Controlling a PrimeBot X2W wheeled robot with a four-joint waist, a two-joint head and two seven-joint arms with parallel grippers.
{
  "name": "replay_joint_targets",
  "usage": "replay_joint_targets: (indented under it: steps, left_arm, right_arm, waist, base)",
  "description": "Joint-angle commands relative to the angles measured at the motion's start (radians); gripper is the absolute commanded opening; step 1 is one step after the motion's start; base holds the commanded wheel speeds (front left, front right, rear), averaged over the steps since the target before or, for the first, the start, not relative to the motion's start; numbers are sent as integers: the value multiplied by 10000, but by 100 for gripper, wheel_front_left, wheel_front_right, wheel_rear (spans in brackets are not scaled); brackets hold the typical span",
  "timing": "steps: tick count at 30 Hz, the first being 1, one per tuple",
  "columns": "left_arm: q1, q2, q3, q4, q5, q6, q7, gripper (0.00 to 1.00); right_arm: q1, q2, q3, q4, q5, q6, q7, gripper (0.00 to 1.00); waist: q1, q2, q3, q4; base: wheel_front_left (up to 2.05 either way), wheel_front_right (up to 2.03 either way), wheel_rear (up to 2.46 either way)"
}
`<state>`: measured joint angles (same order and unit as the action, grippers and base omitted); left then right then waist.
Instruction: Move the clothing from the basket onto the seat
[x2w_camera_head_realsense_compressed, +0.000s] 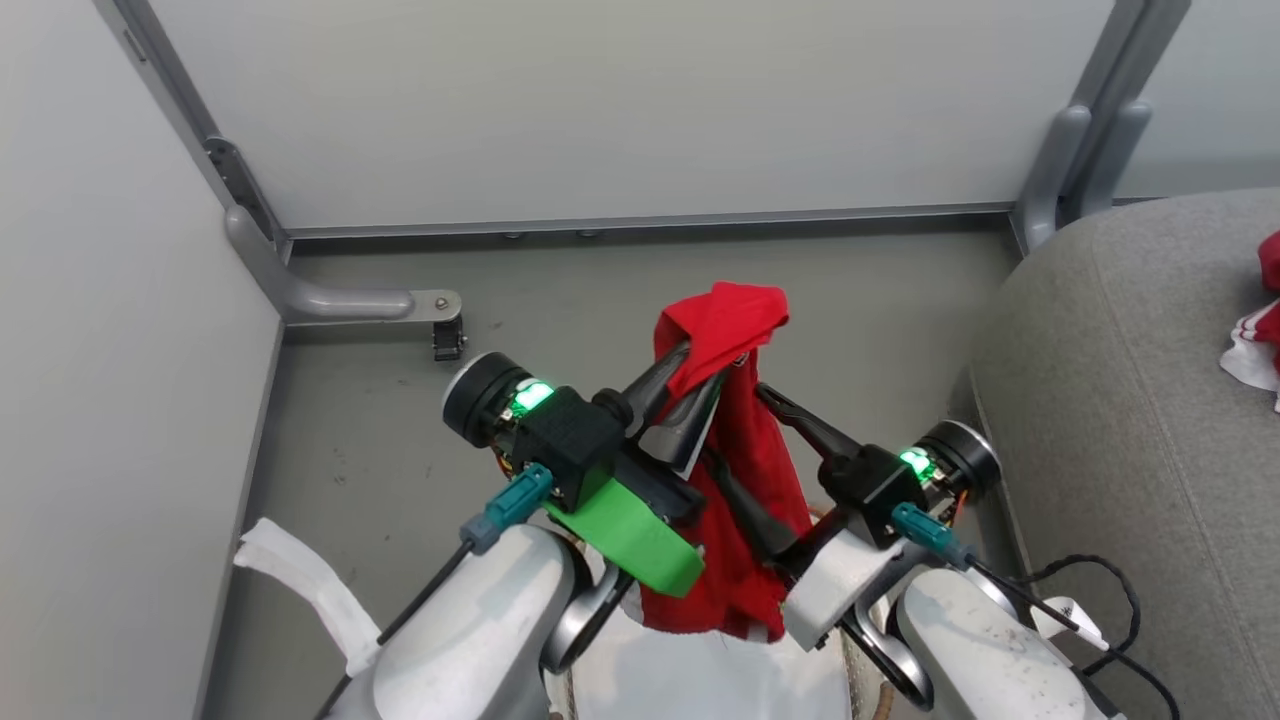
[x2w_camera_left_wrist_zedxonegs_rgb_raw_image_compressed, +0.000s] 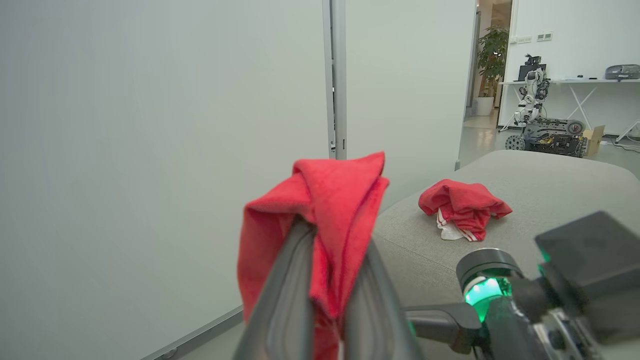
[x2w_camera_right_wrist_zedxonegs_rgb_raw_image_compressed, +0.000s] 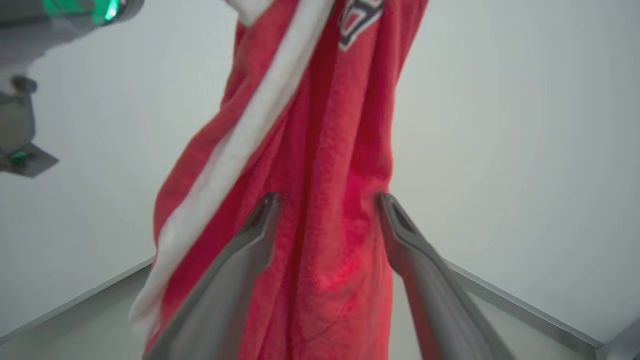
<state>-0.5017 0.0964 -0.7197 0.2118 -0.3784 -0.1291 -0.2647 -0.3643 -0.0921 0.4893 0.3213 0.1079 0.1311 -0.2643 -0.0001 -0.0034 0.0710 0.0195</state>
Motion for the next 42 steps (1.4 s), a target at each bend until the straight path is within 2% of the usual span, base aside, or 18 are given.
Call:
replay_joint_targets:
  steps: [1, 2, 3, 4, 7, 10, 11, 12, 16, 25, 31, 36, 42]
  left_arm:
    - [-46, -84, -164, -71, -184, -25, 8, 0]
    - [-18, -121, -252, -109, -274, -25, 8, 0]
    - [34, -161, -350, -166, -386, -25, 8, 0]
    - [61, -189, -442, -195, -441, -25, 8, 0]
    - [130, -279, -637, -228, -627, -25, 8, 0]
    - [267, -279, -563, -34, -640, -25, 8, 0]
    - [335, -253, -533, 160, -701, -25, 9, 22]
    - [307, -237, -457, 205, -618, -25, 6, 100]
    - [602, -99, -12, 510, -377, -25, 9, 100]
    - [1117, 44, 592, 1079, -353, -26, 8, 100]
    - [970, 93, 467, 1355, -340, -25, 9, 100]
    - [683, 185, 205, 1568, -422, -25, 8, 100]
    - [307, 535, -115, 1806, -482, -25, 8, 100]
  right_arm:
    - [-134, 98, 40, 375, 27, -8, -1, 100]
    - [-262, 176, 82, 602, 87, -8, -1, 100]
    - [-287, 246, 164, 1065, 195, -7, 2, 67]
    - [-327, 285, 217, 1385, 309, -7, 1, 1]
    - [-570, 363, 249, 2040, 715, -8, -1, 0]
    - [-508, 396, 229, 2051, 1175, -8, -1, 0]
    - [-412, 383, 129, 1945, 1347, -8, 1, 0]
    - [-309, 368, -14, 1885, 1473, -8, 1, 0]
    - [58, 378, -636, 1591, 1778, -8, -1, 0]
    - [439, 353, -1386, 673, 1849, -7, -1, 0]
    - [199, 118, -2145, 362, 1697, -7, -1, 0]
    - [-514, -320, -2862, 54, 1543, -8, -1, 0]
    - [-2335, -1369, -3949, 160, 1075, -8, -1, 0]
  waist:
    - [1, 34, -101, 353]
    - [1, 34, -110, 431]
    - [1, 34, -133, 520]
    - [1, 34, -156, 608]
    - [1, 34, -187, 795]
    - [1, 34, -184, 754]
    - [1, 34, -185, 656]
    - [1, 34, -178, 572]
    - [1, 34, -29, -248]
    - [1, 34, 634, -3396]
    - [1, 34, 1127, -4887]
    - [1, 34, 1676, -5359]
    - [1, 34, 2559, -5037]
  base:
    - [0, 0, 0]
    - [0, 0, 0]
    - [0, 0, 0]
    - [0, 0, 0]
    - [0, 0, 0]
    - [0, 0, 0]
    - [0, 0, 0]
    - [0, 0, 0]
    - [0, 0, 0]
    - [0, 0, 0]
    - [0, 0, 0]
    - [0, 0, 0]
    - [0, 0, 0]
